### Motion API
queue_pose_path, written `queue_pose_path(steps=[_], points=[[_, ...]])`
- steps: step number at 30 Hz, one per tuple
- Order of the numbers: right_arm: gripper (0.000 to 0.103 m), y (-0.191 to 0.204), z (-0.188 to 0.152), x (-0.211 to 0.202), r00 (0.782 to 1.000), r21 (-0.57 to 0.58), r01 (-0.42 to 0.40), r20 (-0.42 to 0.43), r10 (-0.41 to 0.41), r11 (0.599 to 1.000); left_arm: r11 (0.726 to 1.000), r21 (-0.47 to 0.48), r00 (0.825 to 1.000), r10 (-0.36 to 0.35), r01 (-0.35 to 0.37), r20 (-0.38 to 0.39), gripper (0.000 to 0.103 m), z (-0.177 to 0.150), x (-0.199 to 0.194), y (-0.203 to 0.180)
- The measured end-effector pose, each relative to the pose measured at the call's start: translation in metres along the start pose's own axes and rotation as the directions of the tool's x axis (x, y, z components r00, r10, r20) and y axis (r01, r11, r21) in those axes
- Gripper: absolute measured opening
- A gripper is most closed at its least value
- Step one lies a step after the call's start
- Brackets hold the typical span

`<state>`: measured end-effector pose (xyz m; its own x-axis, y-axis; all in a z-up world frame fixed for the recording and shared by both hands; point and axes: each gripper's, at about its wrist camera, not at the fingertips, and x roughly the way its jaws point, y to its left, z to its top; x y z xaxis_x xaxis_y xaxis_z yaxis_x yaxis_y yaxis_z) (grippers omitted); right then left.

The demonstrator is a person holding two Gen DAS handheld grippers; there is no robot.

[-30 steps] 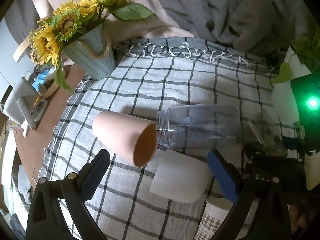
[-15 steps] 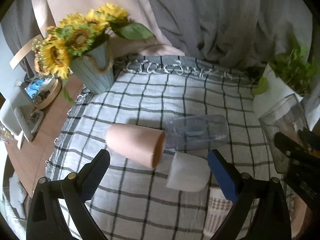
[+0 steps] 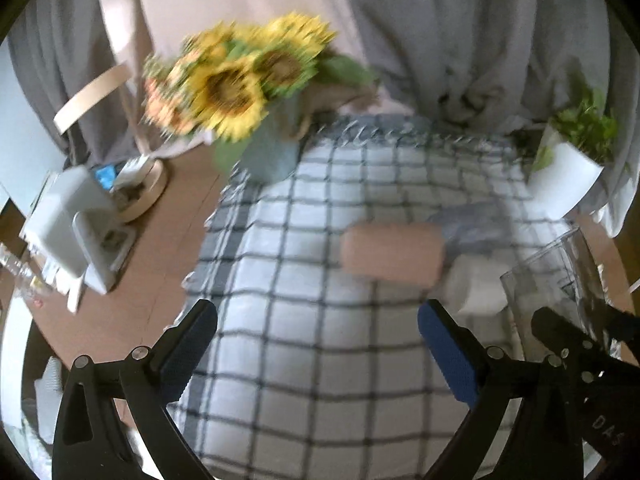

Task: Flip cup upside down
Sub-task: 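Lift the glass tumbler with the right gripper and rotate it upright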

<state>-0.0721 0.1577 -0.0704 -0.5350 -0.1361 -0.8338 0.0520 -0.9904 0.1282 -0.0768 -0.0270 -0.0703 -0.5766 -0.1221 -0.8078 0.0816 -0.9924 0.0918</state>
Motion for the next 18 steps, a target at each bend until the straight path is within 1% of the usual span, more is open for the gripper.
queue_pose_path(steps=[5, 8, 12, 18], points=[[0.066, 0.032, -0.030, 0.033, 0.994, 0.038, -0.031, -0.101, 0.035, 0.999, 1.000, -0.003, 0.997, 0.026, -0.026, -0.079, 0.102, -0.022, 0.020, 0.032], [0.066, 0.046, -0.044, 0.054, 0.986, 0.058, -0.037, -0.158, 0.046, 0.998, 0.999, 0.005, 0.992, 0.032, -0.032, -0.119, 0.102, -0.033, 0.032, 0.044], [0.066, 0.058, -0.052, 0.073, 0.980, 0.081, -0.033, -0.191, 0.048, 0.996, 0.999, 0.006, 0.986, 0.044, -0.043, -0.162, 0.102, -0.043, 0.047, 0.056], [0.066, 0.068, -0.060, 0.094, 0.979, 0.101, 0.000, -0.205, 0.021, 0.995, 0.999, 0.002, 0.975, 0.049, -0.050, -0.215, 0.102, -0.054, 0.064, 0.069]])
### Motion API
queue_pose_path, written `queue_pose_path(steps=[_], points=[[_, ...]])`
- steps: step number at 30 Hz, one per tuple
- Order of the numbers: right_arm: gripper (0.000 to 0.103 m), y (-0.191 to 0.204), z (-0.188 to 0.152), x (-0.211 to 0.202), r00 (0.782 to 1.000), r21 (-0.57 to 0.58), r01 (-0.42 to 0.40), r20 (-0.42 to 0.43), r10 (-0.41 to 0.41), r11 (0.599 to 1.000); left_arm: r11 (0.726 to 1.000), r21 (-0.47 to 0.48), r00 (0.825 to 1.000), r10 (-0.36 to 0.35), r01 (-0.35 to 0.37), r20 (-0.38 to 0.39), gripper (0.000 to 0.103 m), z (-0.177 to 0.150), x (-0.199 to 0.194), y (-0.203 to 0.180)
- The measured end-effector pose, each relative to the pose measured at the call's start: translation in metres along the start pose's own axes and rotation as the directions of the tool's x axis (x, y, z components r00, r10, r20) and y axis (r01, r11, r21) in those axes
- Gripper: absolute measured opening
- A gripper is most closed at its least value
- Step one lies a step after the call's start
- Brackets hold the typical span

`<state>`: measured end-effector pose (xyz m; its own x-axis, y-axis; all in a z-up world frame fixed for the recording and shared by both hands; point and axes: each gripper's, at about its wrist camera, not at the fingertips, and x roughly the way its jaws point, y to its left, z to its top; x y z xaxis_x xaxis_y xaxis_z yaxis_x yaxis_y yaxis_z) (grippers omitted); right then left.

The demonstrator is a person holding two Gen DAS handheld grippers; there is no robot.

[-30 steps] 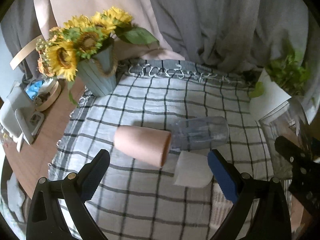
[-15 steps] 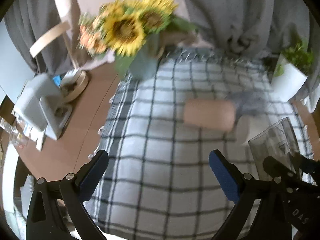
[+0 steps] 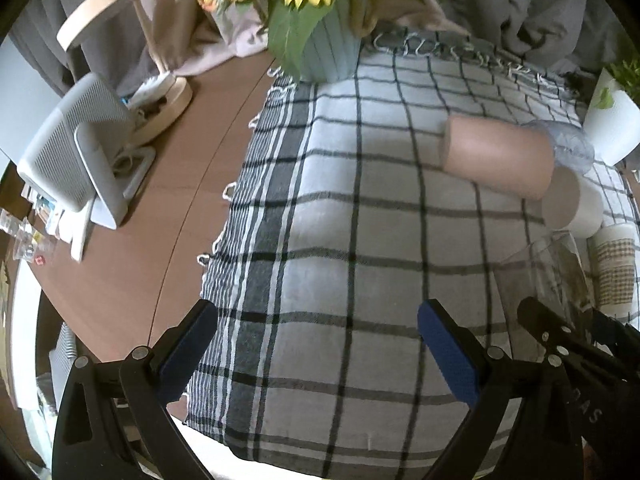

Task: Flip cup upside down
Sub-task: 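Lift the glass tumbler with the right gripper and rotate it upright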

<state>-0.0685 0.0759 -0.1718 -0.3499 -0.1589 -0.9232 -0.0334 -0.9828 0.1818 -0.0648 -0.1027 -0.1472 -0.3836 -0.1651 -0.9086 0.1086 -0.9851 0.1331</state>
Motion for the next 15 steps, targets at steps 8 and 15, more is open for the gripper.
queue_pose_path(steps=[8, 15], points=[[0.066, 0.011, -0.006, 0.010, 1.000, -0.010, 0.012, -0.027, -0.012, 1.000, 1.000, -0.006, 1.000, 0.017, -0.017, -0.021, 0.102, -0.007, 0.010, 0.008], [0.072, 0.016, -0.002, -0.008, 1.000, -0.043, -0.008, 0.005, 0.008, 0.999, 1.000, -0.029, 1.000, 0.009, -0.009, -0.012, 0.102, -0.007, 0.005, 0.013]])
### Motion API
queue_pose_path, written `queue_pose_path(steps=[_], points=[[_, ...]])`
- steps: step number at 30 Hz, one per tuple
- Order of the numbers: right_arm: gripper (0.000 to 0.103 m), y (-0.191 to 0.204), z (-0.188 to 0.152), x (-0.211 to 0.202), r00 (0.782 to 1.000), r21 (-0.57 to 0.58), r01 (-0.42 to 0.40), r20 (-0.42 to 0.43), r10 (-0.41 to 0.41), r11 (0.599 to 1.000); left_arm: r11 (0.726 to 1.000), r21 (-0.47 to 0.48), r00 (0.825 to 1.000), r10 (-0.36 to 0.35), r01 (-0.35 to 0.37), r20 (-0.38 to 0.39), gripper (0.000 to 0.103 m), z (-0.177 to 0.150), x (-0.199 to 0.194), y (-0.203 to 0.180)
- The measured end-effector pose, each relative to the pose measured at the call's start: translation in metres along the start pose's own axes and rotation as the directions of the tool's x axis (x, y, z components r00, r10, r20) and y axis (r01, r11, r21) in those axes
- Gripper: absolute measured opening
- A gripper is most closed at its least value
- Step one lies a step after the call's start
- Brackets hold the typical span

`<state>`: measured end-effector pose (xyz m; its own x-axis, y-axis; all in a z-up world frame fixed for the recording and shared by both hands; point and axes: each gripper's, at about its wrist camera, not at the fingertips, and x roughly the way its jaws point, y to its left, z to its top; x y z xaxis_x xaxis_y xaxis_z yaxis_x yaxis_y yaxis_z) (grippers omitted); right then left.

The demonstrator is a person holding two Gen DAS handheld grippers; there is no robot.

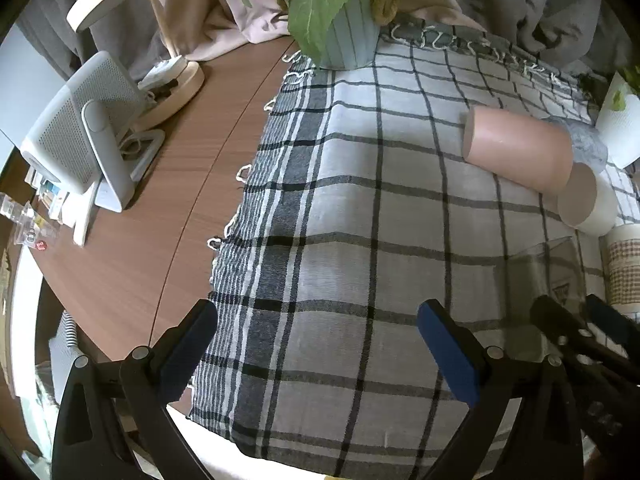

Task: Flip cup upside down
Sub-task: 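Lift the glass tumbler with the right gripper and rotate it upright, then set the glass tumbler down on the cloth and open the right gripper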

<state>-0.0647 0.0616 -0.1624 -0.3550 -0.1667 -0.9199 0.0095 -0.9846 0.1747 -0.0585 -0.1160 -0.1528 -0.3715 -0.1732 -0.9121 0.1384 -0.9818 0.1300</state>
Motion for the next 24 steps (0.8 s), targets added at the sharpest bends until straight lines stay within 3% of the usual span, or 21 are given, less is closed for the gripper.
queue_pose_path(steps=[6, 11, 19, 24], points=[[0.079, -0.002, -0.001, -0.060, 0.988, -0.030, 0.044, 0.148, -0.039, 0.999, 0.998, -0.007, 0.996, -0.063, 0.064, 0.064, 0.102, -0.007, -0.028, -0.009], [0.079, -0.025, -0.002, -0.100, 0.965, -0.019, 0.098, 0.245, -0.090, 0.995, 0.996, 0.010, 0.981, -0.084, 0.084, 0.176, 0.102, -0.021, -0.062, -0.031], [0.080, -0.070, -0.007, -0.106, 0.962, -0.055, 0.177, 0.222, -0.161, 0.983, 0.994, 0.032, 0.938, -0.105, 0.101, 0.331, 0.102, -0.062, -0.085, -0.084], [0.080, -0.094, -0.014, -0.102, 0.947, -0.093, 0.251, 0.230, -0.224, 0.964, 0.995, 0.039, 0.929, -0.103, 0.095, 0.356, 0.102, -0.081, -0.070, -0.114]])
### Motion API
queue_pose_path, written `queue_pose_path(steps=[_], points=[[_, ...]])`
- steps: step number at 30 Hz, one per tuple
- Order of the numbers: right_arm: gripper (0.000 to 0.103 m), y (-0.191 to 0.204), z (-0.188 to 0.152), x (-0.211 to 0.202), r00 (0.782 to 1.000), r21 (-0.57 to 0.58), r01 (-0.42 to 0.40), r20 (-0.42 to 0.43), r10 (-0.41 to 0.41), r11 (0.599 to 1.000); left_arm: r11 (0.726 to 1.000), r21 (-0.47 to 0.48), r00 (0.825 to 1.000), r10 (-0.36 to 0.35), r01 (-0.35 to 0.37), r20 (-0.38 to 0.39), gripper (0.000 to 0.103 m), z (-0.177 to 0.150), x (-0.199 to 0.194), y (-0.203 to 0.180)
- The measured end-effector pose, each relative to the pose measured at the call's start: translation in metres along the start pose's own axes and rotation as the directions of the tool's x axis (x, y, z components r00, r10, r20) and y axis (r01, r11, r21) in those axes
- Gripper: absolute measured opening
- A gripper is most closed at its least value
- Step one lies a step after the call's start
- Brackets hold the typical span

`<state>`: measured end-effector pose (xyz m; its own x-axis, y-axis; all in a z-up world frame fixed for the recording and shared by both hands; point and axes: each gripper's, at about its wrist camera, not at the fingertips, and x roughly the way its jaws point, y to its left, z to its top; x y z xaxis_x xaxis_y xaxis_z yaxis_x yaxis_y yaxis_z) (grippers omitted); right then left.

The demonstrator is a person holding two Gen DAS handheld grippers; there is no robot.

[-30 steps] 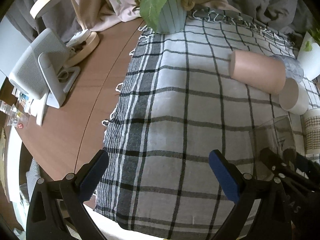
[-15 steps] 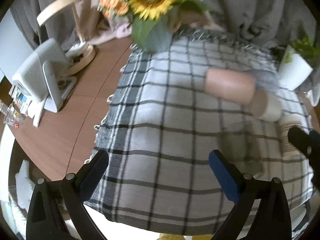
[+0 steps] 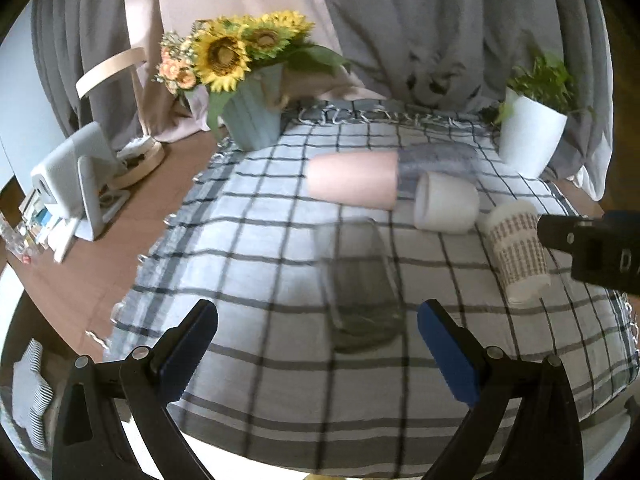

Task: Flip cup upside down
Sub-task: 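Set the glass tumbler down on the cloth and open the right gripper, then grasp the standing glass tumbler with the left gripper and tip it over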

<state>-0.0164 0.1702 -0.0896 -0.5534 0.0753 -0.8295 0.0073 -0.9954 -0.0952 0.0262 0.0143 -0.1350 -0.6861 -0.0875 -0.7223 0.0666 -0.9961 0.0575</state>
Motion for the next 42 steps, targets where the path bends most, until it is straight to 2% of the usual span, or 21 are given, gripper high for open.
queue_pose_path(steps=[8, 13, 15, 19, 24, 31, 42], points=[[0.080, -0.019, -0.017, 0.019, 0.998, -0.049, 0.039, -0.048, -0.042, 0.998, 0.998, -0.060, 0.999, 0.032, -0.029, 0.042, 0.101, -0.012, 0.025, -0.024], [0.080, -0.025, -0.024, 0.029, 0.996, -0.053, 0.038, -0.081, -0.042, 0.998, 0.995, -0.083, 0.997, 0.062, -0.058, 0.055, 0.085, -0.013, 0.041, -0.031], [0.080, -0.028, -0.026, 0.031, 0.995, -0.054, 0.041, -0.085, -0.045, 0.998, 0.994, -0.072, 0.996, 0.083, -0.079, 0.042, 0.082, -0.013, 0.049, -0.033], [0.080, -0.032, -0.027, 0.034, 0.995, -0.046, 0.038, -0.088, -0.042, 0.998, 0.994, -0.063, 0.995, 0.095, -0.094, 0.014, 0.059, -0.013, 0.058, -0.035], [0.080, -0.034, -0.027, 0.036, 0.995, -0.035, 0.024, -0.101, -0.027, 0.999, 0.995, -0.027, 0.995, 0.100, -0.100, -0.008, 0.058, -0.012, 0.058, -0.039], [0.080, -0.036, -0.020, 0.032, 0.997, -0.007, -0.010, -0.074, 0.009, 1.000, 0.999, 0.004, 0.997, 0.046, -0.046, -0.069, 0.058, 0.002, 0.045, -0.035], [0.080, -0.039, 0.002, 0.021, 0.994, 0.083, -0.104, -0.021, 0.106, 0.991, 0.998, -0.034, 0.988, -0.048, 0.043, -0.149, 0.057, 0.034, 0.044, -0.016]])
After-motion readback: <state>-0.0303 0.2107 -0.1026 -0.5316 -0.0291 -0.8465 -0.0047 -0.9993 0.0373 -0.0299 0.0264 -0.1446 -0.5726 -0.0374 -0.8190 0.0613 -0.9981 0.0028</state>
